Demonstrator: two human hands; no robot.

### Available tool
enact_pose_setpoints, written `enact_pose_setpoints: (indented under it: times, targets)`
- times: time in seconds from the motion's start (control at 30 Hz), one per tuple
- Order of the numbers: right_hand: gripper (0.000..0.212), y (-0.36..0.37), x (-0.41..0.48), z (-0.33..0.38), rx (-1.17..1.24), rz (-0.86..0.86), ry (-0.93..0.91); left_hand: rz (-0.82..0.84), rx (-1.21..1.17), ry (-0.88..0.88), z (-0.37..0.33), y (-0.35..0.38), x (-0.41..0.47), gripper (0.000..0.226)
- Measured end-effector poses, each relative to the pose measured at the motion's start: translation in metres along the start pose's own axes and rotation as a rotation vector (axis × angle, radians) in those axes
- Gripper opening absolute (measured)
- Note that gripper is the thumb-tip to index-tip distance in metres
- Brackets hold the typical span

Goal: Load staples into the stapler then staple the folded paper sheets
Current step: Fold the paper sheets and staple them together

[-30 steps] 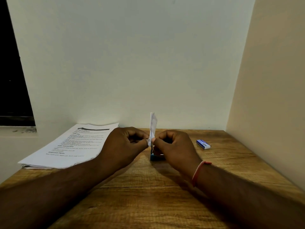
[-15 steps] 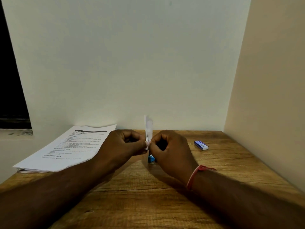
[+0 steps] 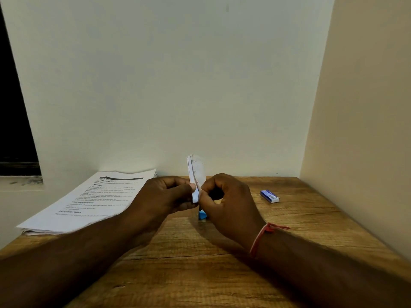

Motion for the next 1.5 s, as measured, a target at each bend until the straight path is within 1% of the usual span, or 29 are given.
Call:
enact_pose_setpoints:
  times: [0.07,0.13,0.2,0.23,0.27,0.3,0.33,0.37,0.43,0.5,0.57,0.6,0.77,1.03,1.17,1.37,1.5]
  targets:
    - [0.012,0.000,0.001,-0.002,0.048,0.009,0.010,-0.004,0.022,0.028,-0.003,-0.002,0.001,0.014]
    - [0.014,-0.001,0.002,-0.006,0.146,0.013,0.056,-0.001,0.101,0.075,-0.008,-0.006,0.002,0.015]
    - [0.014,-0.009,0.004,-0.016,0.262,-0.025,0.159,0.023,0.161,0.096,-0.012,-0.008,0.004,0.017]
    - [0.013,-0.013,0.005,-0.024,0.316,-0.054,0.228,0.039,0.149,0.091,-0.011,-0.009,0.005,0.021]
    - [0.018,-0.015,0.006,-0.034,0.365,-0.060,0.300,0.051,0.103,0.073,-0.010,-0.009,0.006,0.020]
    - [0.029,-0.013,0.007,-0.042,0.422,-0.029,0.365,0.065,0.056,0.057,-0.008,-0.009,0.007,0.014]
    - [0.036,-0.008,0.007,-0.048,0.499,0.026,0.416,0.078,0.024,0.045,-0.006,-0.008,0.008,0.010]
    - [0.038,0.000,0.007,-0.051,0.566,0.093,0.446,0.086,0.017,0.041,-0.005,-0.007,0.008,0.009]
    - [0.028,0.008,0.006,-0.051,0.618,0.179,0.442,0.080,0.021,0.042,-0.003,-0.007,0.009,0.014]
    - [0.020,0.008,0.006,-0.050,0.612,0.176,0.435,0.078,-0.008,0.042,-0.002,-0.008,0.010,0.025]
    - [0.019,0.008,0.007,-0.050,0.615,0.154,0.432,0.096,-0.031,0.031,-0.002,-0.006,0.009,0.035]
    - [0.019,0.009,0.007,-0.048,0.624,0.149,0.430,0.101,-0.023,0.035,-0.003,-0.006,0.008,0.036]
    - [0.019,0.009,0.006,-0.048,0.639,0.135,0.436,0.095,0.045,0.065,-0.004,-0.009,0.007,0.031]
    - [0.019,0.007,0.005,-0.047,0.628,0.124,0.434,0.111,0.018,0.064,-0.004,-0.007,0.009,0.030]
    - [0.018,0.010,0.004,-0.045,0.608,0.137,0.416,0.095,0.050,0.107,-0.006,-0.006,0.006,0.027]
    - [0.018,0.012,0.005,-0.045,0.615,0.143,0.408,0.100,0.082,0.112,-0.008,-0.006,0.007,0.024]
    - [0.019,0.011,0.004,-0.042,0.602,0.142,0.404,0.098,0.050,0.103,-0.007,-0.006,0.005,0.021]
Point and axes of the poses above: each hand's wrist, its own x-axis towards the middle knuckle, its own y-axis out of the palm, z = x × y, the point moved 10 cm from there along x, towards the middle knuckle, and after that the axes turned 8 degrees about -x, right-handed, at the moved point
